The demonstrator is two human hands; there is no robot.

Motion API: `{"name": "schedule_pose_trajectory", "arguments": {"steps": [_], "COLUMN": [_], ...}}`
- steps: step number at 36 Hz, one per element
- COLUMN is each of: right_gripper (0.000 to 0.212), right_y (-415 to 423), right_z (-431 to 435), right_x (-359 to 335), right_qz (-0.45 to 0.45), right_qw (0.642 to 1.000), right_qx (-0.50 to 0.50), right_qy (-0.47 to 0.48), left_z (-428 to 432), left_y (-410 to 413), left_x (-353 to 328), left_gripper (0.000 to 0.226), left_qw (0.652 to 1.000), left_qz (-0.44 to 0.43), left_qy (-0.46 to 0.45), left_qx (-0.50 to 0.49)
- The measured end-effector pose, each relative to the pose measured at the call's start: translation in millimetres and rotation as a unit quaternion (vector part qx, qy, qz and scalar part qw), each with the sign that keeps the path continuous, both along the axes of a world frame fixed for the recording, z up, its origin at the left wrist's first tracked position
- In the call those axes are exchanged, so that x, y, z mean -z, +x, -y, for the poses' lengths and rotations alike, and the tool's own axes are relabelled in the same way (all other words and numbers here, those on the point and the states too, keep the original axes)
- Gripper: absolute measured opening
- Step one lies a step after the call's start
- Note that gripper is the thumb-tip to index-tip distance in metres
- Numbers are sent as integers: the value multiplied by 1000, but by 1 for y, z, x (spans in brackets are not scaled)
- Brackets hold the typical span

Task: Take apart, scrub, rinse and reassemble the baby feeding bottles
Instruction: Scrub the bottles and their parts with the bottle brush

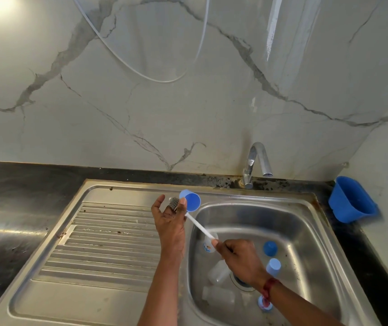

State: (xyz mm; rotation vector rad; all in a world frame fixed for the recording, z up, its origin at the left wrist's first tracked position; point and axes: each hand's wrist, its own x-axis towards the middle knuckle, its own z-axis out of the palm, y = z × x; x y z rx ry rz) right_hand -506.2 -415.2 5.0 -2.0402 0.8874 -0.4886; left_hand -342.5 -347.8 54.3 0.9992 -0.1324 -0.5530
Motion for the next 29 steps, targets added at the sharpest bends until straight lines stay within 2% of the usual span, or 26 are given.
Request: {"name": "schedule_pose_trajectory", "arguments": {"steps": [3, 6, 10, 15, 24, 27, 29], "right_gripper": [72, 74, 61, 56, 65, 65, 61], "right_y": [-2, -2, 0, 6, -2, -11, -16], "right_z": [-2, -4, -5, -2, 26, 40, 49], "right_x": [5, 6, 0, -7, -7, -10, -16], "right_qz": [19, 34, 36, 32, -87, -127, -116], "right_qw": [1000, 999, 999, 999, 993, 989, 992], "right_qx": [-6, -10, -7, 0, -60, -27, 10], "right_qy": [-5, -11, -6, 3, -48, -67, -44], "left_z": [0, 2, 3, 3, -7, -13, -16], "left_y": [1, 2, 1, -3, 13, 21, 23], "left_x": [-1, -1, -5, -6, 9, 14, 17], "left_gripper": [70, 62, 60, 74, 74, 83, 85], "left_qw": [1000, 999, 999, 1000, 999, 999, 999], "left_qz": [-5, -7, 4, 19, -17, -1, 23], "left_qy": [-1, -4, -3, -21, -3, 2, 20], "left_qx": [-16, -35, -33, 3, -40, -39, -34]}}
